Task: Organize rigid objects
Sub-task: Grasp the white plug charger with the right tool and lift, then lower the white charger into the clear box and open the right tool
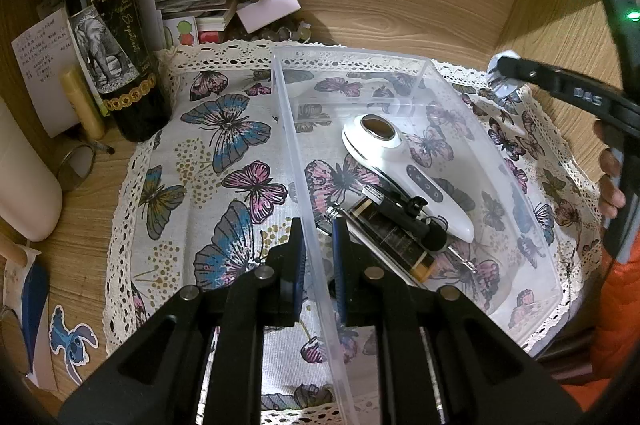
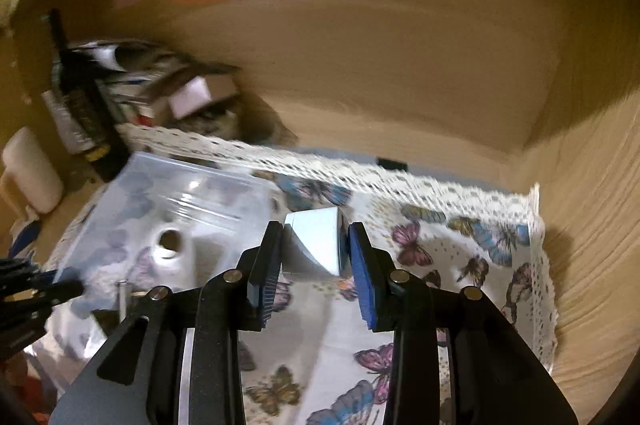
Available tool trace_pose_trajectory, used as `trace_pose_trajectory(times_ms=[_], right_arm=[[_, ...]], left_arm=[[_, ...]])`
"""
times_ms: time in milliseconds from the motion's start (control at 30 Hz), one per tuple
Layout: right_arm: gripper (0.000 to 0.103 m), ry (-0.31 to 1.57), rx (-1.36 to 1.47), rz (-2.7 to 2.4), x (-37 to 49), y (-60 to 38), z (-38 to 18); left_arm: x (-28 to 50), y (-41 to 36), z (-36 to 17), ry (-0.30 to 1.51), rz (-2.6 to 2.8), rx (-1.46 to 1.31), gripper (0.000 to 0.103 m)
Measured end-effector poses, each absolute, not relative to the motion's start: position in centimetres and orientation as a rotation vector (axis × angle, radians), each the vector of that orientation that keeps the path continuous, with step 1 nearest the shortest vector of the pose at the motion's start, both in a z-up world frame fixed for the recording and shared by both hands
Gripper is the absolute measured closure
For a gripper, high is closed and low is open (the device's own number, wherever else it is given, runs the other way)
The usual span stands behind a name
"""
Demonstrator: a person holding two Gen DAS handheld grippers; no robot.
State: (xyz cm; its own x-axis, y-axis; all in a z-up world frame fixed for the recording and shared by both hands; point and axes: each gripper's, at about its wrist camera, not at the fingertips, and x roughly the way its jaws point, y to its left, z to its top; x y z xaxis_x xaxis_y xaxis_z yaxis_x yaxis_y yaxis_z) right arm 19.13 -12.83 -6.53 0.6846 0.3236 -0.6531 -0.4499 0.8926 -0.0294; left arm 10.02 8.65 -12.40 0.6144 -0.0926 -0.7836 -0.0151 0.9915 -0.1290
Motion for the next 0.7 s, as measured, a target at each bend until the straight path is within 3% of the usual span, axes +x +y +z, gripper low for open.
trace_pose_trajectory(times_ms=[300,700], right_arm=[[0.072,0.627,-0.254,0.581,15.0,-8.8,-5.6],[0.072,0.742,-0.358,0.683,14.0,-4.3,-10.2]], left_arm=[[10.0,8.7,-12.3,0.907,-0.045,-0.121,0.091],[10.0,8.6,-12.3,0.907,-0.043,-0.121,0.091]])
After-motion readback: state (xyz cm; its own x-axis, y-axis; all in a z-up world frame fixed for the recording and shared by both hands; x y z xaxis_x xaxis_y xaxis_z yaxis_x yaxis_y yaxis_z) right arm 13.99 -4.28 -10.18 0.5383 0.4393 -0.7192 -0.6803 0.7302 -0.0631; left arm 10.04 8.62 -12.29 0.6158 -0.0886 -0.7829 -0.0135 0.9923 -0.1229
